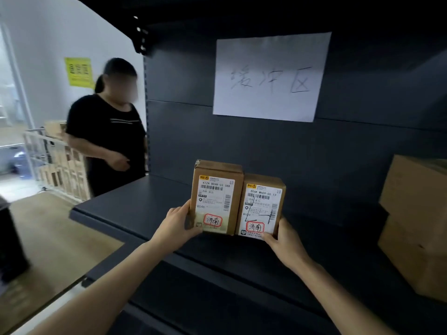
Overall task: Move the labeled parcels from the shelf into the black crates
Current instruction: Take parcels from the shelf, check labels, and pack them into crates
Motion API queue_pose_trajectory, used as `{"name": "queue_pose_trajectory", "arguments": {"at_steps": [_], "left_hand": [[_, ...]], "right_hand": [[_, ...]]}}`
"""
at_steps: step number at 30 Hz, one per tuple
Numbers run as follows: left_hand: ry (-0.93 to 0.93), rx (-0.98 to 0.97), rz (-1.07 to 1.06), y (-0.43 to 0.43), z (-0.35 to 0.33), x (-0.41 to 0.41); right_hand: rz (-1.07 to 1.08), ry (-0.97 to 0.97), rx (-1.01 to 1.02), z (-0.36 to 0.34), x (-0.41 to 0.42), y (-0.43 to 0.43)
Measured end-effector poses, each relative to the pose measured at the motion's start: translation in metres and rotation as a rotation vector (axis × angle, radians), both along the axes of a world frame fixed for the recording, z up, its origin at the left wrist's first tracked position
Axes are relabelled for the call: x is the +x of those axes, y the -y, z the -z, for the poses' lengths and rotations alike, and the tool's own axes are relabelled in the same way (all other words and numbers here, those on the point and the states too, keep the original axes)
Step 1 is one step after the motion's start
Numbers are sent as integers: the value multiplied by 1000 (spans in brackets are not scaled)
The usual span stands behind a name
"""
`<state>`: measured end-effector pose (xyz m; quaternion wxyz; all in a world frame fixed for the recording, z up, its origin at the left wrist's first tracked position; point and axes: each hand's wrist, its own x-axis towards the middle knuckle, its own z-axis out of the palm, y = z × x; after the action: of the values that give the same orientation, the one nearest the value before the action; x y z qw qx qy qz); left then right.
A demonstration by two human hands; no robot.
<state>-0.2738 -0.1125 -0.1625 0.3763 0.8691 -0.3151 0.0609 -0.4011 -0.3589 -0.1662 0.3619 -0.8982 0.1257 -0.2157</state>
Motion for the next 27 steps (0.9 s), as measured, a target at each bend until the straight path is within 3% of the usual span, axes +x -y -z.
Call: {"name": "queue_pose_trajectory", "arguments": {"at_steps": [14, 27], "left_hand": [[100, -60, -220, -197, -4, 5], [5, -71, -434, -417, 10, 6]], "right_hand": [[-283, 22, 25, -6, 73, -173], [-557, 17, 94, 4, 134, -392]]}}
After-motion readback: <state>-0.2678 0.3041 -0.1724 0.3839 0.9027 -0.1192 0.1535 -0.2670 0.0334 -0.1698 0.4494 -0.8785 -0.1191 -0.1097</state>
